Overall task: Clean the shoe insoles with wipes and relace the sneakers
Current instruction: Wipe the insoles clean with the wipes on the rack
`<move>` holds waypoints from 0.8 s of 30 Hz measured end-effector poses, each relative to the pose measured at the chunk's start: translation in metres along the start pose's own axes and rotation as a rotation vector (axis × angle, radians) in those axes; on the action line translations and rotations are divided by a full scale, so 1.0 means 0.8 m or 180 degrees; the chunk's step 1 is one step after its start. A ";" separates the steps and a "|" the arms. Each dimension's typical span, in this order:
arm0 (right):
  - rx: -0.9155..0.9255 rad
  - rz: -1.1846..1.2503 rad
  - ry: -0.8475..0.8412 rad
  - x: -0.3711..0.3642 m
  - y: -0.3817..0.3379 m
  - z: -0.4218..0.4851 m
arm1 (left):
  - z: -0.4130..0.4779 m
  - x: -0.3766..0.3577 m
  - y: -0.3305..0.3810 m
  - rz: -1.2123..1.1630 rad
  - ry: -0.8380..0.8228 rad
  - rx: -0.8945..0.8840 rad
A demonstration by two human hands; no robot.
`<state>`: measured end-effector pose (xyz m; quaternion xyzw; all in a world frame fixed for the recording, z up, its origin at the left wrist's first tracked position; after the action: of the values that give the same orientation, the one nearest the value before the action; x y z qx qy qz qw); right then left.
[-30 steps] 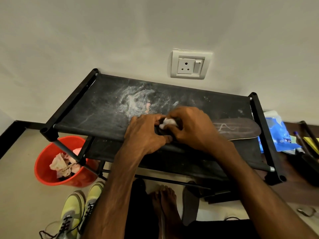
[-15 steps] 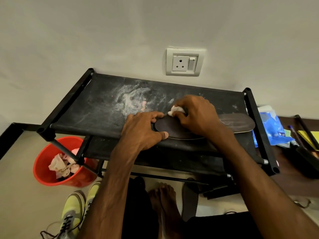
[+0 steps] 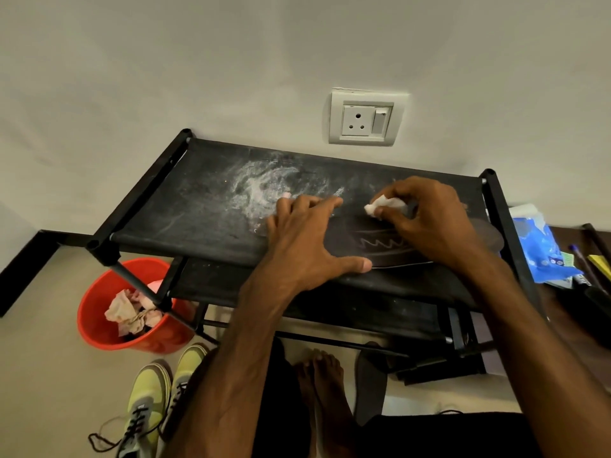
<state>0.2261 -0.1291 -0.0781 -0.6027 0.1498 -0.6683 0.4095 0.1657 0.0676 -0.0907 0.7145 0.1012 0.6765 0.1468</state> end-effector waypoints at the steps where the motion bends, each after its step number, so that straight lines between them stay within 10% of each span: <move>1: 0.0030 0.0012 -0.0013 -0.002 -0.002 -0.001 | 0.003 -0.003 0.002 0.0096 0.0023 -0.0029; 24: 0.0255 -0.0206 -0.0828 -0.053 -0.026 0.018 | 0.010 -0.003 -0.031 -0.0454 -0.0155 0.0052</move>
<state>0.2291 -0.0807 -0.0893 -0.6719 0.0491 -0.6028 0.4275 0.1752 0.0894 -0.1021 0.7229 0.1538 0.6459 0.1912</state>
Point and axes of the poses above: each hand's wrist, its own z-axis towards the middle knuckle, its own x-axis out of the back of the hand, y = z × x, the point moved 2 cm from there along z, towards the middle knuckle, and after that the axes turned 11 degrees about z, right-handed, at the moved point
